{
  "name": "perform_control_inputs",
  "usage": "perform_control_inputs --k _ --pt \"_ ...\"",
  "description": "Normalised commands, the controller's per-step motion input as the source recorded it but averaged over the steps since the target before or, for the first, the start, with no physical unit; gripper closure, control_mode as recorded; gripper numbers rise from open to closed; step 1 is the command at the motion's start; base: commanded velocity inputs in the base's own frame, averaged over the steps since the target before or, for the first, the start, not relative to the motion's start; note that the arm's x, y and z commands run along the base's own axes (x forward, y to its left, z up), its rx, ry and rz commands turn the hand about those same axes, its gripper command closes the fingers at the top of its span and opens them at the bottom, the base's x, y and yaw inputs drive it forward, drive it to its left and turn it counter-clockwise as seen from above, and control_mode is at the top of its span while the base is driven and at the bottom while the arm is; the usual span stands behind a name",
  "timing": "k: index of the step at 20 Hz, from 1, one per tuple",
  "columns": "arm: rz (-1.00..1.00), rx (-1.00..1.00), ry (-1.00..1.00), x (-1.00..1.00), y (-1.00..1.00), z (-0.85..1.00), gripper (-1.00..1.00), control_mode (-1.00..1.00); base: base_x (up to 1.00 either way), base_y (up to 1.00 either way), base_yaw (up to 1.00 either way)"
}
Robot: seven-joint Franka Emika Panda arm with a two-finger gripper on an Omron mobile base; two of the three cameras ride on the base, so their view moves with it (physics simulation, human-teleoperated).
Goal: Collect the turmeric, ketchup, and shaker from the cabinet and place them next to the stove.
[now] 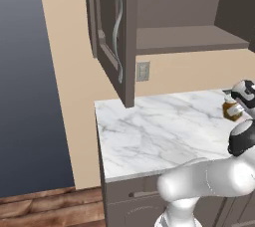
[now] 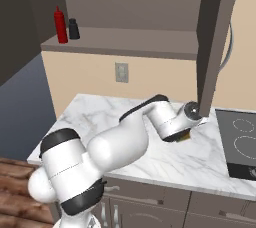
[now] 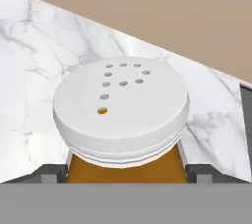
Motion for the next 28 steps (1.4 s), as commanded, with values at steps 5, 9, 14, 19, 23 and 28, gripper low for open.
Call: perform_control_inputs --k 5,9,14,19,23,28 --pt "0.07 0.13 0.00 0.39 -0.29 -0.26 1.00 -1.00 0.00 0.00 0.00" --pt "0.07 0.11 0.00 0.33 -0.13 -0.19 1.00 -1.00 0.00 0.00 0.00" --pt "0.05 0.02 0.00 0.19 -0.12 -0.22 1.00 -1.00 0.00 0.00 0.00" --pt "0.01 0.00 0.00 0.16 -0.07 -0.23 1.00 -1.00 0.00 0.00 0.00" --pt "0.00 0.00 0.00 0.22 0.00 -0.34 1.00 -1.00 0.00 0.00 0.00" --pt "0.00 0.00 0.00 0.21 -0.04 -0.32 1.00 -1.00 0.00 0.00 0.00"
